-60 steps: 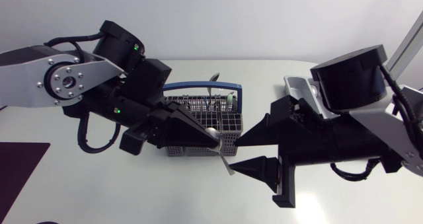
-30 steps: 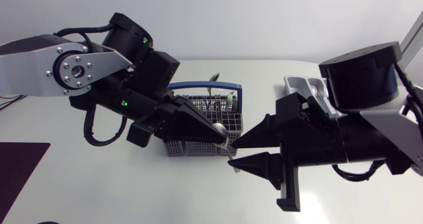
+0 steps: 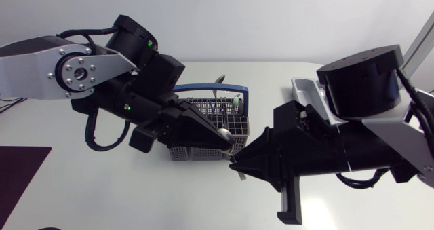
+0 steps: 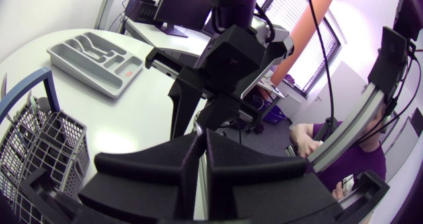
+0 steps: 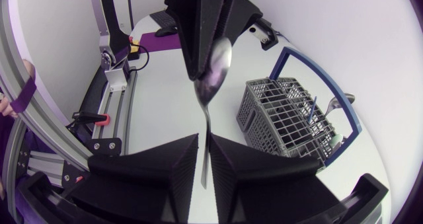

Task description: Unload the cutlery basket into the drawer organizer.

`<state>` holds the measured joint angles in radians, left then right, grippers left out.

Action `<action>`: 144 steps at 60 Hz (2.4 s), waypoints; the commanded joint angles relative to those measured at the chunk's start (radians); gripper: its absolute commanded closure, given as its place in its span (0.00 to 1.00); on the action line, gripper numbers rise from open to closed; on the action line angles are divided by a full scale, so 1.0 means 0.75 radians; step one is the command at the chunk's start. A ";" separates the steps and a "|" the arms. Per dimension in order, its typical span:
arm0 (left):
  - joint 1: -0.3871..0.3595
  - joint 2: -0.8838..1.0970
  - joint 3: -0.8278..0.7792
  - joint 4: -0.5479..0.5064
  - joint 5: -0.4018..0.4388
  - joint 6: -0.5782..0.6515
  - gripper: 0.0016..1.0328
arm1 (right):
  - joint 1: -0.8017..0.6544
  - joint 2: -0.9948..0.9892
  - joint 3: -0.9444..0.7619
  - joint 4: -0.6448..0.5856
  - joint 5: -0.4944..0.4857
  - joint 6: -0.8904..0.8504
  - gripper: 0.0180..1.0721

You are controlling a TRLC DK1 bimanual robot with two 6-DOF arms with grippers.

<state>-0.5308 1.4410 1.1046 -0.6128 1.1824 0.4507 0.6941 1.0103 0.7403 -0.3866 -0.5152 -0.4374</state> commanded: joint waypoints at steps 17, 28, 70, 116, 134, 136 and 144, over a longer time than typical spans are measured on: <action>0.008 -0.007 -0.006 -0.007 0.019 0.062 0.97 | 0.058 0.005 0.030 -0.045 0.086 0.041 0.95; 0.033 -0.027 0.012 -0.040 0.017 0.062 0.65 | 0.067 -0.016 0.036 -0.086 0.124 0.043 0.95; 0.288 -0.230 0.039 -0.007 -0.376 -0.151 0.05 | -1.007 -0.187 -0.142 -0.384 0.004 -0.828 0.95; 0.393 -0.261 -0.031 -0.007 -0.482 -0.153 0.05 | -1.811 0.713 0.109 0.092 -0.150 -1.569 0.95; 0.436 -0.267 -0.045 -0.013 -0.484 -0.141 0.05 | -1.784 0.929 0.101 0.458 0.030 -1.638 0.94; 0.442 -0.269 -0.047 -0.015 -0.484 -0.139 0.05 | -1.774 0.948 0.089 0.505 0.051 -1.648 0.94; 0.468 -0.283 -0.061 -0.024 -0.484 -0.133 0.05 | -1.744 1.007 0.003 0.710 0.141 -1.712 0.94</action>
<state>-0.1898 1.2510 1.0924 -0.6235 0.8204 0.3588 -0.6331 1.7298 0.7876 0.1047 -0.4259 -1.6627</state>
